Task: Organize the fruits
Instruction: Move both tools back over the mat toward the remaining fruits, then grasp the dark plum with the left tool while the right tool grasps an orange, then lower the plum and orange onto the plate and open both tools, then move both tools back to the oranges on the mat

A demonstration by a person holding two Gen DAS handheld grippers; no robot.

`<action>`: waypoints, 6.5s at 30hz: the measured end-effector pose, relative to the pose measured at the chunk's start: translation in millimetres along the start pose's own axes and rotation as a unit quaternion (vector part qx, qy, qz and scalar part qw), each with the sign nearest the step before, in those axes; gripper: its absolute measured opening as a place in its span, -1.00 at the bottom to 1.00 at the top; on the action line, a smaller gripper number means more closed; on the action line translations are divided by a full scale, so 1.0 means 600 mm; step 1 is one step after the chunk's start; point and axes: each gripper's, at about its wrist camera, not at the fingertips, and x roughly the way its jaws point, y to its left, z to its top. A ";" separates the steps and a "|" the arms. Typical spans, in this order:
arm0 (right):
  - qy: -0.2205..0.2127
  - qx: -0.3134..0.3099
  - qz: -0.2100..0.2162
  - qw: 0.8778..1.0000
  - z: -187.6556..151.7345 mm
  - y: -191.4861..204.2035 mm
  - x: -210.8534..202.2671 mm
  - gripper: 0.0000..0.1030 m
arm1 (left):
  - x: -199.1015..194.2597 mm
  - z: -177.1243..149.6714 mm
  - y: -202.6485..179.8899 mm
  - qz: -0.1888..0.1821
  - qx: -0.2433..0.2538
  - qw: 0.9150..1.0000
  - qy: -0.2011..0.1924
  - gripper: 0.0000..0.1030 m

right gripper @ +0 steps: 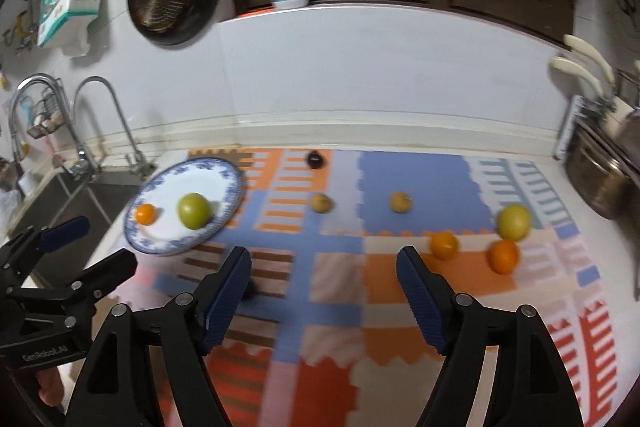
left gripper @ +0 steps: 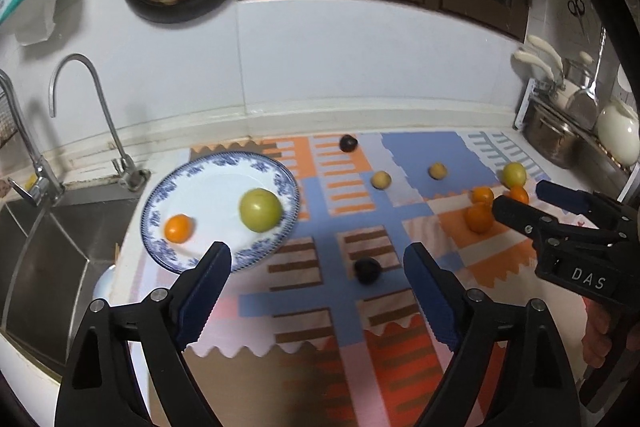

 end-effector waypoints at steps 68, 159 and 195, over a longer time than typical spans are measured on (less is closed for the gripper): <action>0.037 0.013 0.024 0.999 -0.030 -0.065 0.102 -0.20 | 0.121 -0.021 -0.039 -0.044 -0.013 0.997 0.062 -0.48; 0.054 -0.028 0.081 0.995 0.165 0.124 0.185 0.15 | 0.084 0.106 0.148 -0.001 -0.018 1.000 0.009 0.11; -0.031 0.058 -0.119 0.991 0.023 -0.214 -0.029 0.43 | 0.093 0.097 -0.237 -0.176 0.157 0.971 -0.044 0.46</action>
